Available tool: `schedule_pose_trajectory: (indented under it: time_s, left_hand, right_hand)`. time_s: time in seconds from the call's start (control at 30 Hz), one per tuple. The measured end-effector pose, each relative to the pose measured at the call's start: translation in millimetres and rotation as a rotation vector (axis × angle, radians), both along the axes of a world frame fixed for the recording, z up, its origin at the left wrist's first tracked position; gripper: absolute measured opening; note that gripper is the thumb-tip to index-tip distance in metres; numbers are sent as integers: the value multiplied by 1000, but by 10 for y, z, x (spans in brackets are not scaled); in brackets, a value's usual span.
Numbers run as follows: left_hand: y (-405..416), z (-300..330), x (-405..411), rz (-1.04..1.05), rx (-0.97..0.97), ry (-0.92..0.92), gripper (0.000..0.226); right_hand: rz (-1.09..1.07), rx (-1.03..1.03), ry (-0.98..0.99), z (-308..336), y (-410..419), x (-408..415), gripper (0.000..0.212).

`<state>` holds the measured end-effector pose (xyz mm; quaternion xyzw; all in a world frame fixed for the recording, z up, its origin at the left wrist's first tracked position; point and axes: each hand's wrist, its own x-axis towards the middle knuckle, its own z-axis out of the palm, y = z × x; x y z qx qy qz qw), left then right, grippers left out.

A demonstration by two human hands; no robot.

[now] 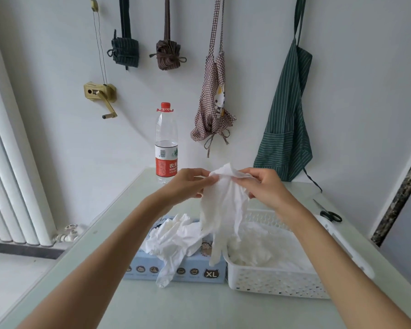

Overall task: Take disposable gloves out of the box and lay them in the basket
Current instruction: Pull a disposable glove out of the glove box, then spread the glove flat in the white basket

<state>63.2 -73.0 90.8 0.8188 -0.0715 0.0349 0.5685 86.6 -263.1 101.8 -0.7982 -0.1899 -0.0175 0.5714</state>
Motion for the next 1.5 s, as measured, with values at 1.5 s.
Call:
schedule_pose_trajectory:
  time_s: [1.5]
  left_hand:
    - [-637,-79,210,-83,17,-249,21]
  right_hand:
    - [-334,-19,-305,164,-1257,7,19]
